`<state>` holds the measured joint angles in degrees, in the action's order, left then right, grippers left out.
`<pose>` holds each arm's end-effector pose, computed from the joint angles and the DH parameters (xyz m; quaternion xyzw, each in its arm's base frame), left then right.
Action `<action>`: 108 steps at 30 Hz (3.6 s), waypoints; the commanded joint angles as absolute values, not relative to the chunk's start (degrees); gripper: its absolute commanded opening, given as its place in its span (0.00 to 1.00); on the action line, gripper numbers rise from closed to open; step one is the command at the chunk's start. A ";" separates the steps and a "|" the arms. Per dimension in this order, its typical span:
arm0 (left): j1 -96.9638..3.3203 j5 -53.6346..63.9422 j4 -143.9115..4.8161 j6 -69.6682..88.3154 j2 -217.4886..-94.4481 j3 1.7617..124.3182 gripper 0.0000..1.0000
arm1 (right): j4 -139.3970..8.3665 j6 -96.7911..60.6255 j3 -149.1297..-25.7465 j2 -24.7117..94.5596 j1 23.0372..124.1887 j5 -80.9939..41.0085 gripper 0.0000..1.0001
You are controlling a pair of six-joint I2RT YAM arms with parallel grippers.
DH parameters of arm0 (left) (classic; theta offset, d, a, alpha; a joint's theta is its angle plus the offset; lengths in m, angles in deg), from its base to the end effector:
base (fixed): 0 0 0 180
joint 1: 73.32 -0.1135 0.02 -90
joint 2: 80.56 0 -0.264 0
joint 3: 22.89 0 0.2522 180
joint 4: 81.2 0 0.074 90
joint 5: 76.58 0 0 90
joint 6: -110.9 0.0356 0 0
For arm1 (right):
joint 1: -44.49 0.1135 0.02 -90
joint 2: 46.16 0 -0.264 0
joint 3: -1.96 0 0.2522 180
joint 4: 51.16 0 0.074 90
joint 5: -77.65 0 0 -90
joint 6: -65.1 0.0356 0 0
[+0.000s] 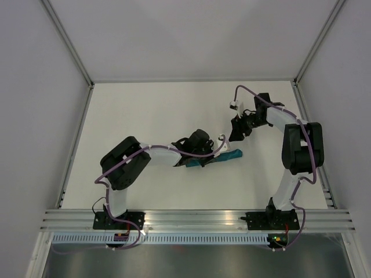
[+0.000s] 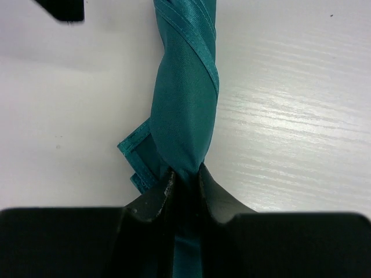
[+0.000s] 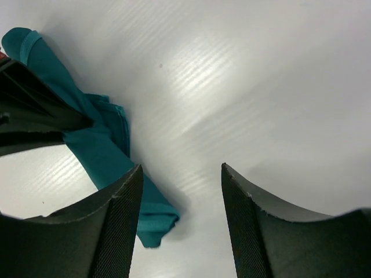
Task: Fold the napkin, place the utensils inside, and roll it up
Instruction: Roll the napkin at the center of the board.
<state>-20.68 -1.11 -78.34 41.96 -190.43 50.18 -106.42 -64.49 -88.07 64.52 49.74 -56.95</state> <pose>0.2327 -0.3195 0.1415 0.5815 0.6862 -0.2249 0.3748 0.3696 0.0591 0.1752 -0.3932 0.8311 0.3263 0.2196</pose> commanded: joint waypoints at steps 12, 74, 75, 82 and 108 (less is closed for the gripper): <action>-27.00 -23.83 -58.84 32.33 -201.49 57.40 0.19 | -95.59 -75.95 -66.22 39.11 47.47 -60.17 0.61; -49.50 -28.60 -61.91 6.68 -195.00 68.74 0.50 | -84.43 -64.65 -60.75 54.90 76.48 -28.97 0.14; -50.11 -28.68 -62.52 6.14 -194.21 68.48 0.50 | -84.52 -63.58 -62.15 55.53 76.57 -28.62 0.14; -51.79 -22.80 -63.66 0.26 -185.69 64.79 0.50 | -85.40 -51.10 -69.37 62.38 75.08 -26.59 0.12; -51.70 -20.52 -66.30 -7.30 -169.77 50.29 0.51 | -82.59 -15.25 -88.18 77.59 71.91 -18.86 0.13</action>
